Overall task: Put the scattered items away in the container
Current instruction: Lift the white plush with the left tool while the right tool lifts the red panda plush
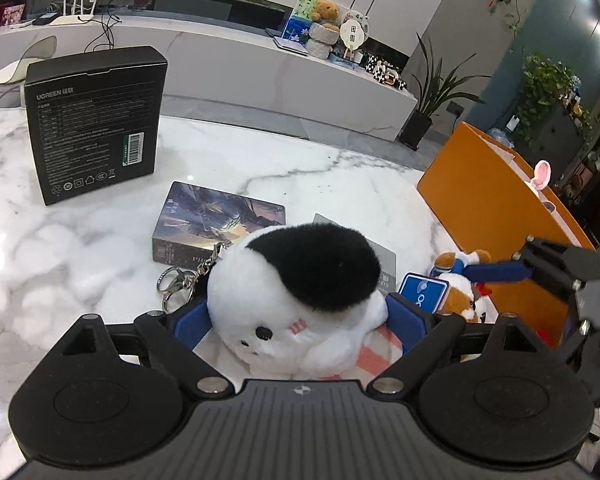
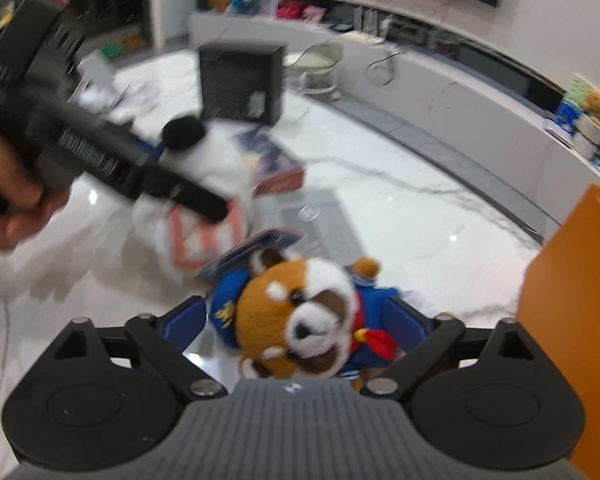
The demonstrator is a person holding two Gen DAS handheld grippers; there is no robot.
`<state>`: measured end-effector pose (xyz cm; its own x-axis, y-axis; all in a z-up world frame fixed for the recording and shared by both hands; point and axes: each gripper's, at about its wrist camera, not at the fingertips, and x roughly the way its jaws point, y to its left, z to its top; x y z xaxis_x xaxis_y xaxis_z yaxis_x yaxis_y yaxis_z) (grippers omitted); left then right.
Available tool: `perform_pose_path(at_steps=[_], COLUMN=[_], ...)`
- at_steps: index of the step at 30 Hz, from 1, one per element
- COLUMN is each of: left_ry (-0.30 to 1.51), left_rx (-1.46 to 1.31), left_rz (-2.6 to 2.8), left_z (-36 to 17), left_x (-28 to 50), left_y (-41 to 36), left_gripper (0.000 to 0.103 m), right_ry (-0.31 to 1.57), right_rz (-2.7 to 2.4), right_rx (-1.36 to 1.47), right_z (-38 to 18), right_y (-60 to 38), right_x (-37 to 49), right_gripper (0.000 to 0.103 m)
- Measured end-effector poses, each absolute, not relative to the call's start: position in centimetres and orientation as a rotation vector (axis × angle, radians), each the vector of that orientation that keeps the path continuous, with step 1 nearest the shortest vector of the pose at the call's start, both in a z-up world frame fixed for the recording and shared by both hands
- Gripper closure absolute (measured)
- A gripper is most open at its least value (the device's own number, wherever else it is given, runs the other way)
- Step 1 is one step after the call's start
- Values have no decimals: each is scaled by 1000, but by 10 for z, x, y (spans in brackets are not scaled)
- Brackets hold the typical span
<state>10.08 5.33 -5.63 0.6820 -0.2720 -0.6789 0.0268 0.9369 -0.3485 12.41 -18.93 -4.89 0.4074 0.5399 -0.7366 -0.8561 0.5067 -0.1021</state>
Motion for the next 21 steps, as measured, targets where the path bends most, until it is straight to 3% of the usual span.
perform_pose_path(at_steps=[10,12,14,21], left_ry=[793,791,793,822], left_rx=[-373,-351,-350,-363], left_rz=[-187,-184,-181,-175], left_z=[-73,-73,-73,-70], left_x=[108,109,109,109], left_y=[49,46,45,47], left_gripper=[0,0,0,0], right_ry=[565,503,491,502], right_rz=[887,886,891,906], right_rx=[-715,-791,-809,-859], right_z=[-69,-75,-73,-68], right_y=[-172,-169,-168,-167], right_x=[106,98,96,96], right_gripper=[4,8,18,27])
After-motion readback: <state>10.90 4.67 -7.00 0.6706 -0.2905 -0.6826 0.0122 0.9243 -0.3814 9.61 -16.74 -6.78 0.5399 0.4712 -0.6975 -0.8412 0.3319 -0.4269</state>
